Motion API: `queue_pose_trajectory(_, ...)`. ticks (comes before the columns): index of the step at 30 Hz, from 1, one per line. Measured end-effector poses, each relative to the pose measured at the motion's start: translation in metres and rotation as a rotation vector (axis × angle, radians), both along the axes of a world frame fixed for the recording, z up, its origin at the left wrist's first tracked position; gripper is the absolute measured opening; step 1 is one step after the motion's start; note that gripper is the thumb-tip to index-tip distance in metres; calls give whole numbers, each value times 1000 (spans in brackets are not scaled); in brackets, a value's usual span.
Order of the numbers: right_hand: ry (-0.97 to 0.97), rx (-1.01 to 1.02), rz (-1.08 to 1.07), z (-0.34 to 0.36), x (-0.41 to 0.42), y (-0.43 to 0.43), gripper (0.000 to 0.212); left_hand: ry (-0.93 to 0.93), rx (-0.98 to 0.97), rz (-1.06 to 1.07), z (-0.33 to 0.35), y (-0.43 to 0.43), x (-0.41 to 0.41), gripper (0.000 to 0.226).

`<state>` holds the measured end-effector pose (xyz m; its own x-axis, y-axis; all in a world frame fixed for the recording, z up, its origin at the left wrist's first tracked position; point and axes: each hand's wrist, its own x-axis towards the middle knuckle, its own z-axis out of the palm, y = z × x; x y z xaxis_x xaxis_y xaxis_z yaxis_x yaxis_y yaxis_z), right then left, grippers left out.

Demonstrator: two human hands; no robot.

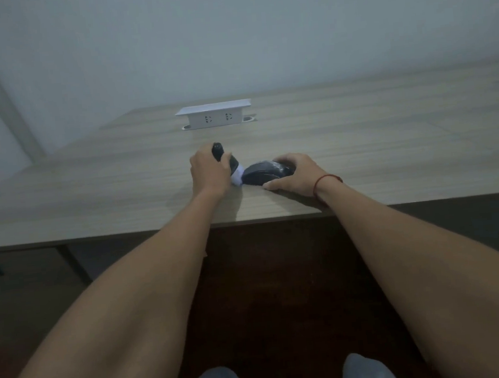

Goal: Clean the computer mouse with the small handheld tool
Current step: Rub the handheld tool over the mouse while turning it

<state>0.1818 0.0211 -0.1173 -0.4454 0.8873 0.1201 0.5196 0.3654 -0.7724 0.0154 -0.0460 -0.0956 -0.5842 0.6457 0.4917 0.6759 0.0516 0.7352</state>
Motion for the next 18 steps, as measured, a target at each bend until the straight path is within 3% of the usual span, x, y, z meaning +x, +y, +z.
queue_pose_trajectory(5, -78, -44, 89, 11, 4, 2, 73, -50, 161, -33, 20, 2, 14, 14)
queue_pose_trajectory(10, -127, 86, -15, 4, -5, -10, 96, -49, 34, -8, 3, 4, 20, 20)
queue_pose_trajectory(18, -68, 94, -25, -2, -3, -11, 80, -6, 24, 54, -9, 2, 10, 22)
